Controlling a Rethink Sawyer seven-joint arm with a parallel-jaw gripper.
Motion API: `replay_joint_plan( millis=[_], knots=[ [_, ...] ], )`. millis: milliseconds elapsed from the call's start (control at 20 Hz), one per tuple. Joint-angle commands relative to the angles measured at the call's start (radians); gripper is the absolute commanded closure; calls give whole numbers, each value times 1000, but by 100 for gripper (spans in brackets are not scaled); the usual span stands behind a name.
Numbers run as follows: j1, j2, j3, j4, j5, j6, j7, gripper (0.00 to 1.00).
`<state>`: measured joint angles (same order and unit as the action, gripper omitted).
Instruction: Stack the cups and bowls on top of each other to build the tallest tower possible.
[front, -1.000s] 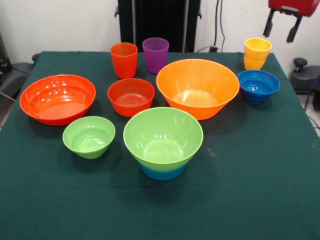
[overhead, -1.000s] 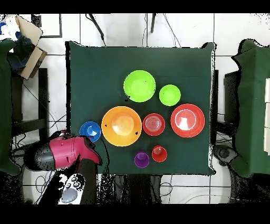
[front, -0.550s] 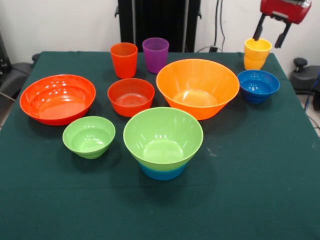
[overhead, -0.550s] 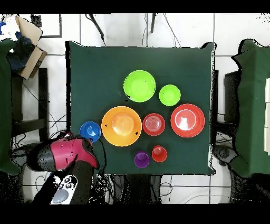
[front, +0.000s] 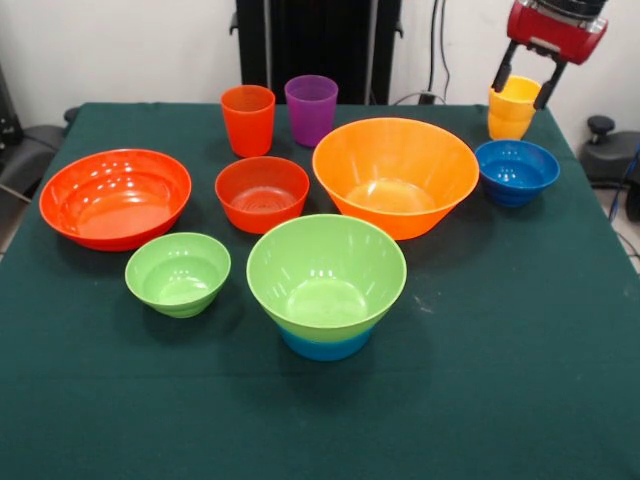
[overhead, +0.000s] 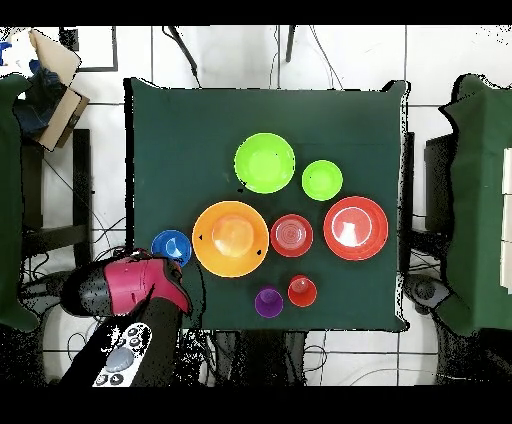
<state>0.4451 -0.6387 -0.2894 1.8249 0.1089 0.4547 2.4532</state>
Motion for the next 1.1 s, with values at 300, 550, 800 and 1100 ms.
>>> replay_joint_plan(
  millis=[300, 550, 800, 1100],
  knots=[
    [6, 45, 68, -29, 76, -15, 166, 0],
    [42, 43, 44, -33, 102, 51, 195, 0],
    [68, 46, 23, -42, 128, 108, 211, 0],
    [63, 45, 22, -48, 145, 146, 188, 0]
  ],
)
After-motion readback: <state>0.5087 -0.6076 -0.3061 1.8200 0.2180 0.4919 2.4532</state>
